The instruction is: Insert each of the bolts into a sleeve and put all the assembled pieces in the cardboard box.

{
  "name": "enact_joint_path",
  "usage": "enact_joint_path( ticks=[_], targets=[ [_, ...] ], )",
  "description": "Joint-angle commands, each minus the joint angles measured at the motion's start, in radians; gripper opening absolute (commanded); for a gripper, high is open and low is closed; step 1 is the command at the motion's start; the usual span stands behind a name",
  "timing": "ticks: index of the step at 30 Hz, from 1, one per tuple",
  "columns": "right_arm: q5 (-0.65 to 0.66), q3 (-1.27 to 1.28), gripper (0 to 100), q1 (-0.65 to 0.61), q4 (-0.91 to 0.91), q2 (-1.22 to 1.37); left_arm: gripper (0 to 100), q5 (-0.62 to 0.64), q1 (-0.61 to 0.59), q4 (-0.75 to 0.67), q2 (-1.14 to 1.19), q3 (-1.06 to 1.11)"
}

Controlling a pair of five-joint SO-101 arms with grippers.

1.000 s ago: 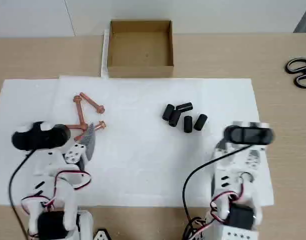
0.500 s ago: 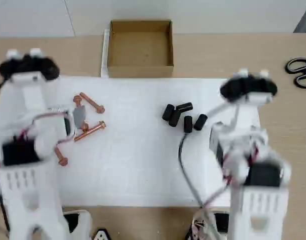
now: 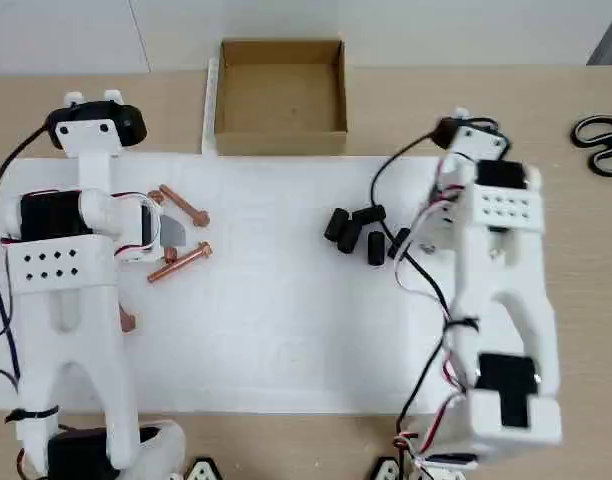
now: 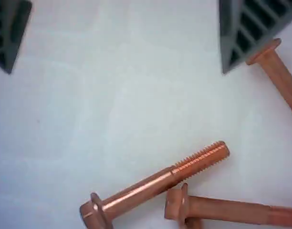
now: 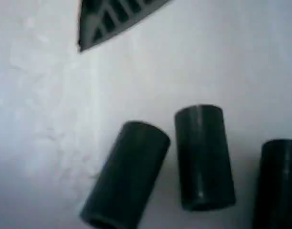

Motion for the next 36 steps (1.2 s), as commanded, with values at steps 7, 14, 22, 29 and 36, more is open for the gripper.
enact_joint_path(
  ticks=[7, 14, 22, 29, 36],
  targets=[
    [-0.023, -0.129, 26.3, -0.134, -0.036, 0.071, 26, -0.005, 0.006, 0.002, 0.003, -0.047],
    [-0.069, -0.129, 26.2, -0.139, -0.134, 0.159, 26, -0.006, 0.006, 0.002, 0.003, -0.047],
    [-0.115, -0.129, 26.2, -0.137, -0.196, 0.255, 26, -0.006, 0.006, 0.002, 0.003, -0.047],
    [-0.118, -0.129, 21.7, -0.134, -0.197, 0.3, 26, -0.006, 0.006, 0.002, 0.003, -0.047],
    [-0.118, -0.127, 15.1, -0.133, -0.216, 0.309, 26, -0.006, 0.006, 0.003, 0.003, -0.047]
  ],
)
